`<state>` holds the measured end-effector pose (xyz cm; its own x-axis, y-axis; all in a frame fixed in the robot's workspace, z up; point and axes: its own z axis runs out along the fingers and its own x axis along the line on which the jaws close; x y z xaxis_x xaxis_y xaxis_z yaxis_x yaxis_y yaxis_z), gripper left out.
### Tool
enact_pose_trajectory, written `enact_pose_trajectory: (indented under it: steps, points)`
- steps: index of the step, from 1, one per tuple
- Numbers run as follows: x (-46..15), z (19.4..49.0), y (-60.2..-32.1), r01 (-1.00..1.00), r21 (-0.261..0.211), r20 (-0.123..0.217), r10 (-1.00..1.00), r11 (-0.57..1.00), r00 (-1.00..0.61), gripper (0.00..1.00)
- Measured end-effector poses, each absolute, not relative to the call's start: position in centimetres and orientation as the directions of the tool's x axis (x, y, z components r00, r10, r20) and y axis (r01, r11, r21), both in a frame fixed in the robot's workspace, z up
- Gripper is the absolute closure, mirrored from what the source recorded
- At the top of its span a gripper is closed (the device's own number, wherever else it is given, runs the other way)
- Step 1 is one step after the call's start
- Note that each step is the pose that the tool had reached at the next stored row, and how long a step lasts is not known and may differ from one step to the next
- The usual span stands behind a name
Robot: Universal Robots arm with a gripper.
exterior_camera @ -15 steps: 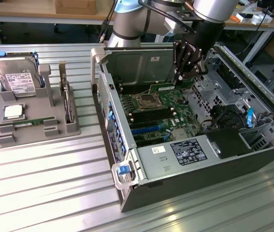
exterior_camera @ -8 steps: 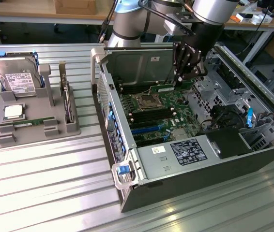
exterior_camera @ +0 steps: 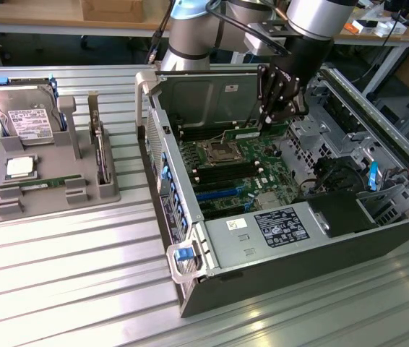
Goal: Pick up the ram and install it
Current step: 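Insert the ram into the slot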
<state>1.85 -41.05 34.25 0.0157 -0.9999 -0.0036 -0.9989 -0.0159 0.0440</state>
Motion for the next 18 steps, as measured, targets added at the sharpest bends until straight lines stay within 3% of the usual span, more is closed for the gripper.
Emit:
enact_pose_trajectory:
  steps: [18]
  points:
    - [1.84,33.28,-41.2,-0.999,0.044,-0.004,-1.0,-0.016,0.016,0.88]
